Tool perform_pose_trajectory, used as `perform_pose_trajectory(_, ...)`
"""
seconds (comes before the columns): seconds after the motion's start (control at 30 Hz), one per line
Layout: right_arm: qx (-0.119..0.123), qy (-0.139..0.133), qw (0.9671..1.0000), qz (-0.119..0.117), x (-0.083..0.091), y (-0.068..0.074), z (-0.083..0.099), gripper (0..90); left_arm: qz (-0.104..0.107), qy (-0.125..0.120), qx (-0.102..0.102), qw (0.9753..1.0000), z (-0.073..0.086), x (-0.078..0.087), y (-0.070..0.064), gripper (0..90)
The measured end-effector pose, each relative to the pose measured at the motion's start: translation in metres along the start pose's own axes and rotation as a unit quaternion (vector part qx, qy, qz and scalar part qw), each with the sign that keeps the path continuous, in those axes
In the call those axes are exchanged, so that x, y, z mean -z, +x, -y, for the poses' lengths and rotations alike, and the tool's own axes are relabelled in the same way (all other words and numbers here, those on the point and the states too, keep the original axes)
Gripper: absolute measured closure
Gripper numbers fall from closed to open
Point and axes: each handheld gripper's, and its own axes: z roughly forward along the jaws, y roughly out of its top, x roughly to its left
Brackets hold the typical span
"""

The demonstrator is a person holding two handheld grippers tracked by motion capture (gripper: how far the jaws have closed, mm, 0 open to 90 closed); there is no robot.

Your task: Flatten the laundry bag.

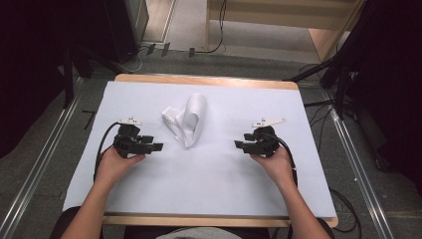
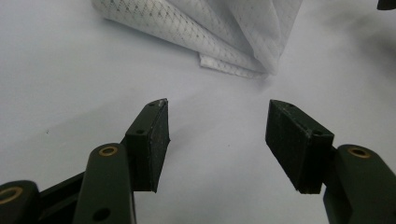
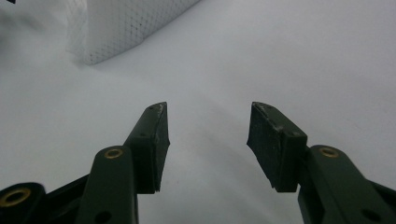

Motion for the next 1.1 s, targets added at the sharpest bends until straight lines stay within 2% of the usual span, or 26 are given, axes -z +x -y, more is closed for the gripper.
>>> perform_pose_trajectory(0.2, -0.001, 0.000, 1.0000, -0.003, 0.000, 0.005, -0.004, 51.0, -0.001, -0.003, 0.007, 1.0000, 0.003, 0.003, 0.003, 40.6)
perform_pose_trajectory(0.33, 0.007, 0.001, 0.9999, -0.012, -0.004, 0.013, -0.009, 50.8, 0.004, -0.010, 0.007, 0.9999, 0.003, 0.005, 0.005, 40.7)
perform_pose_trajectory(0.47, 0.014, -0.002, 0.9998, -0.013, -0.005, 0.021, -0.013, 47.3, 0.001, -0.004, 0.003, 1.0000, 0.004, 0.006, 0.004, 40.7)
perform_pose_trajectory(0.67, 0.017, -0.005, 0.9997, -0.018, -0.008, 0.033, -0.025, 42.7, 0.001, -0.011, -0.001, 0.9999, 0.004, 0.009, 0.000, 40.8)
perform_pose_trajectory(0.9, 0.030, 0.006, 0.9991, -0.027, -0.018, 0.049, -0.039, 39.8, -0.002, -0.015, -0.005, 0.9999, 0.006, 0.011, -0.002, 41.0)
perform_pose_trajectory(1.1, 0.037, 0.002, 0.9986, -0.038, -0.029, 0.054, -0.052, 39.3, -0.005, -0.016, -0.003, 0.9999, 0.008, 0.012, -0.002, 41.3)
